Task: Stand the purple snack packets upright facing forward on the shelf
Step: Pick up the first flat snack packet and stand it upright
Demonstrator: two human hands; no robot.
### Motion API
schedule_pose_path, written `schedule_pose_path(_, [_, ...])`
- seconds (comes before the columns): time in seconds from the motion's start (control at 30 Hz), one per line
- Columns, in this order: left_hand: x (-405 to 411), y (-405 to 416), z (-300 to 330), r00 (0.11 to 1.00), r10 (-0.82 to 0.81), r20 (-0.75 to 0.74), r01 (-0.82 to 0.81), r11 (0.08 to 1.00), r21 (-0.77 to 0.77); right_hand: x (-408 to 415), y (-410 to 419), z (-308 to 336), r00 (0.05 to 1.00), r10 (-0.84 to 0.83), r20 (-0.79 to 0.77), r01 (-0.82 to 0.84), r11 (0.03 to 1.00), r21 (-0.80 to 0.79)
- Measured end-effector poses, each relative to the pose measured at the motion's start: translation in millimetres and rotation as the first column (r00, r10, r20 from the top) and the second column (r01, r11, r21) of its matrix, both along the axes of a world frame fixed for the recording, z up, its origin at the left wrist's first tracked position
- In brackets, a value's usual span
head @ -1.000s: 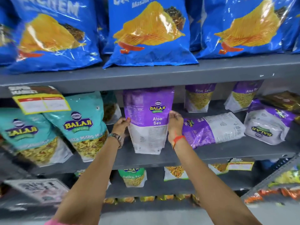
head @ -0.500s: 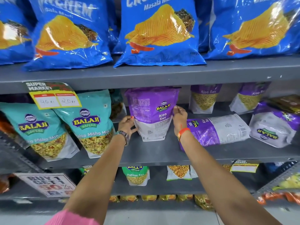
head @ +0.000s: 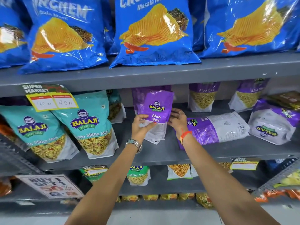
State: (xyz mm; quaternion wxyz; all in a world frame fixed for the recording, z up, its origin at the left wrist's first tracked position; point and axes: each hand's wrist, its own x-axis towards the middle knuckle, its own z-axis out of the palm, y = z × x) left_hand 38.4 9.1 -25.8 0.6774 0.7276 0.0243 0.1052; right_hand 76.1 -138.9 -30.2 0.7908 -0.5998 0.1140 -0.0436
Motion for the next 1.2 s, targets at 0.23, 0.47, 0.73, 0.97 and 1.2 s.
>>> schedule_pose_path(0.23, [1, -13, -5, 0.997, 0.024, 0.076, -0.026, 0.999, 0.032, -15, 20, -9, 0.986, 0.162, -0.028, -0.164, 0.963, -0.212])
schedule_pose_path(0.47, [8, 18, -8, 0.986, 0.165, -0.036, -0.169, 0.973, -0.155, -3, 30, 1, 0.985, 0.174, 0.02, -0.17, 0.977, -0.127])
schedule_pose_path(0.73, [21, 38, 2, 0.918, 0.335, -0.209, -0.394, 0.819, -0.417, 39, 26, 25, 0.985, 0.141, 0.102, -0.113, 0.963, -0.245])
schedule_pose_path(0.97, [28, 38, 8, 0.923, 0.303, -0.239, -0.381, 0.616, -0.689, 48, 10, 12, 0.995, 0.087, 0.038, -0.083, 0.991, -0.108])
schedule_pose_path(1.2, [34, 31, 16, 0.884, 0.398, -0.246, -0.438, 0.522, -0.731, 40, 10, 10, 0.99, 0.128, 0.05, -0.123, 0.988, -0.094])
